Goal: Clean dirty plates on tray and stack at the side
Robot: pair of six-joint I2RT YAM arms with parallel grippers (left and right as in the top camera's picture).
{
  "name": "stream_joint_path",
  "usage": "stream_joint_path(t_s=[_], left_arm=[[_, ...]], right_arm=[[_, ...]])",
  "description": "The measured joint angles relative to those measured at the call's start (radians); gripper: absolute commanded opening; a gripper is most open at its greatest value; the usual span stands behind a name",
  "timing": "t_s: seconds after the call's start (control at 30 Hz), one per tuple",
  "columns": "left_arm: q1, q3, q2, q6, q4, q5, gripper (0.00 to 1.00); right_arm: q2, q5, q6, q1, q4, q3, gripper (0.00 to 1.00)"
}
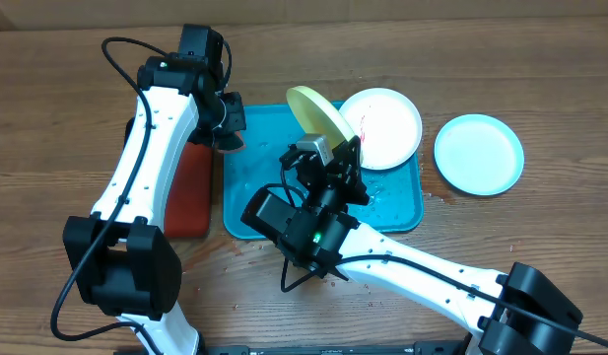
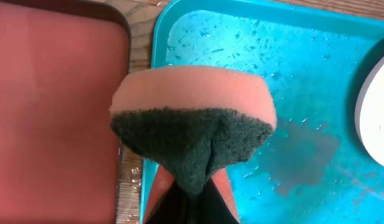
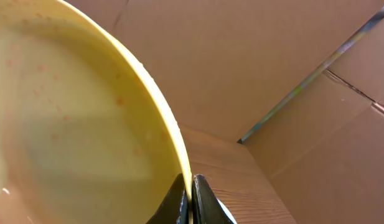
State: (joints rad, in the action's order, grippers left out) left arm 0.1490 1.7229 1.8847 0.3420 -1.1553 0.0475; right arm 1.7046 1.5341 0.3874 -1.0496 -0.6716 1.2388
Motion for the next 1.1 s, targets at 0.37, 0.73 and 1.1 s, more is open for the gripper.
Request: stream_joint_path(t_s=[0.37, 0.73, 1.1], left_arm=[[0.0, 0.0, 0.0, 0.0, 0.003, 0.0, 0.04], [0.0, 0.0, 0.0, 0.0, -0.007, 0.0, 0.04], [0.0, 0.0, 0.0, 0.0, -0.019, 0.0, 0.04]], right_arm=[[0.0, 0.0, -0.004, 0.0, 0.0, 0.0, 0.04], [0.0, -0.016, -0.004, 0.0, -0.002, 0.0, 0.04], [0.0, -0.105, -0.004, 0.0, -0.04, 0.0, 0.04]])
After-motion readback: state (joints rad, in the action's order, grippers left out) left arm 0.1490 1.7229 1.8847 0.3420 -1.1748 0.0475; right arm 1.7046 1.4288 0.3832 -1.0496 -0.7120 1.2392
